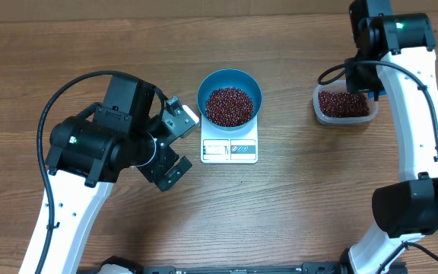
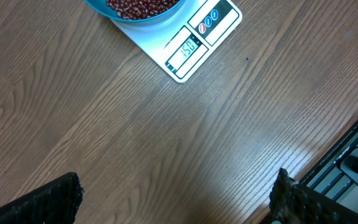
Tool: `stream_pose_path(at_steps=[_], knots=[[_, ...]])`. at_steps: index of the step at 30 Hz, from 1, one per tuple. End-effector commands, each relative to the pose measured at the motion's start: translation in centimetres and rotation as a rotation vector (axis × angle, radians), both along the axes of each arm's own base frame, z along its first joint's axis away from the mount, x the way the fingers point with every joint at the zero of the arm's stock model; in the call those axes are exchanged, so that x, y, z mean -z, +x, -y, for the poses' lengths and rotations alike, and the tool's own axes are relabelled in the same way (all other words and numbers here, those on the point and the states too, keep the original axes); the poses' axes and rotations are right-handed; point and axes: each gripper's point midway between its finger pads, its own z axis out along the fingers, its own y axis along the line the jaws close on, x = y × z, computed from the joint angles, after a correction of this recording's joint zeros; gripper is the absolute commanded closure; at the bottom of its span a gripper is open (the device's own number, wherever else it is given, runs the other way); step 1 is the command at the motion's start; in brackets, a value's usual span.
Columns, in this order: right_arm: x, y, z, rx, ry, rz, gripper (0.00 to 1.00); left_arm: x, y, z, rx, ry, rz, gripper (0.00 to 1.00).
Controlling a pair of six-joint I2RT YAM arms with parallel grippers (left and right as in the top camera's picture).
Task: Scoop item into bowl and weigh 150g on scale
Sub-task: 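Raise the scoop and move it right past the bean tub, then lower the blue scoop onto the table right of the scale and release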
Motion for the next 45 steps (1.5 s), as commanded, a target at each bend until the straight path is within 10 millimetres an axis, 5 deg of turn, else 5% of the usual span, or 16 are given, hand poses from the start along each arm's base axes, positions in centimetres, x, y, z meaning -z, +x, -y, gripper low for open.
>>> stream_pose_path(at_steps=[1, 6, 11, 17, 20, 23, 28, 33, 39, 45], knots=[[-2.5, -0.6, 1.3, 0.067, -0.054, 0.090, 0.96, -0.9, 0.1, 0.0, 0.001, -0.009, 0.032, 0.00], [-5.4, -2.4, 0.6, 0.163, 0.051, 0.163, 0.96, -0.9, 0.1, 0.0, 0.001, -0.009, 0.032, 0.00], [-10.4, -5.1, -4.5, 0.141, 0.581, 0.286, 0.96, -0.9, 0.1, 0.0, 0.001, -0.009, 0.032, 0.00], [-14.7, -9.1, -4.4, 0.156, 0.783, 0.417, 0.96, -0.9, 0.1, 0.0, 0.001, -0.009, 0.032, 0.01], [-14.7, -10.9, -4.2, 0.230, 0.813, 0.433, 0.96, -0.9, 0.1, 0.0, 0.001, -0.009, 0.032, 0.00], [-12.8, -12.8, -4.7, 0.302, 0.838, 0.382, 0.96, -0.9, 0.1, 0.0, 0.001, -0.009, 0.032, 0.00], [-6.7, -15.3, -6.1, 0.425, 0.911, 0.240, 0.96, -0.9, 0.1, 0.0, 0.001, -0.009, 0.032, 0.00], [-0.9, -15.0, -8.3, 0.389, 1.058, 0.201, 0.96, -0.9, 0.1, 0.0, 0.001, -0.009, 0.032, 0.01], [6.7, -15.4, -8.6, 0.504, 1.094, 0.151, 0.96, -0.9, 0.1, 0.0, 0.001, -0.009, 0.032, 0.00], [9.7, -14.7, -8.6, 0.485, 1.103, 0.181, 0.96, -0.9, 0.1, 0.0, 0.001, -0.009, 0.032, 0.00]])
